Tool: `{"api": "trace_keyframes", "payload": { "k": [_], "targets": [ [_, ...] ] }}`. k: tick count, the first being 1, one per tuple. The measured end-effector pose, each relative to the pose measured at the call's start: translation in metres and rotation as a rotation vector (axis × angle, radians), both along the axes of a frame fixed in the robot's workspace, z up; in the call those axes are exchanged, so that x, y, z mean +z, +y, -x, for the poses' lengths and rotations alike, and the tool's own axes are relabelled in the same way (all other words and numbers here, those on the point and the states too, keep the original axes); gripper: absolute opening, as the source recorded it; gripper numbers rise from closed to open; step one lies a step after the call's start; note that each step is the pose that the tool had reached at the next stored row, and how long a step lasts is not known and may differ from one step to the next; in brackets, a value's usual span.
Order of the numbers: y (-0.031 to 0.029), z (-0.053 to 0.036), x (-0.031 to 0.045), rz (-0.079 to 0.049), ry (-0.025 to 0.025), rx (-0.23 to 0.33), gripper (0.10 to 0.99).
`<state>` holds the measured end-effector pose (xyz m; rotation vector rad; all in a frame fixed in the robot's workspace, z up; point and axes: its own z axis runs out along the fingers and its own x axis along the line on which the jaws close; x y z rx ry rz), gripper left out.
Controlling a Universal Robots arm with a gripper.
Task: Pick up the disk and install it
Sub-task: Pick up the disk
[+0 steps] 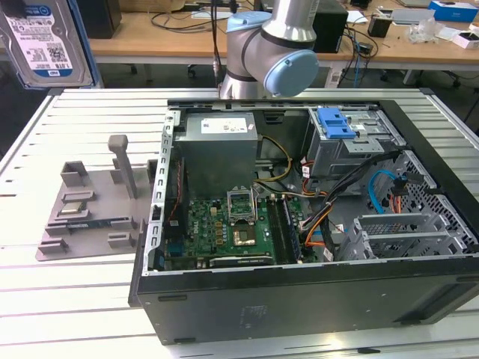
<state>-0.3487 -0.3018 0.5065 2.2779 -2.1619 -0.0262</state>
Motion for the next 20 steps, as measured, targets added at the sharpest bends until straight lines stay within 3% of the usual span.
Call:
{"api": "trace_keyframes", "payload": {
  "k": [2,11,17,20],
  "targets": [
    [0.0000,0.0000,0.0036,0.000,0.0000,0.000,0.365],
    [0.0000,-0.0014,0.0043,0.000,-0.0001,0.000,0.365],
    [0.0001,-0.0165,0.0043,0.000,-0.0002,0.000,0.365],
    [0.0000,-0.0283,0.0044,0.000,-0.0001,0.000,0.365]
  ]
}}
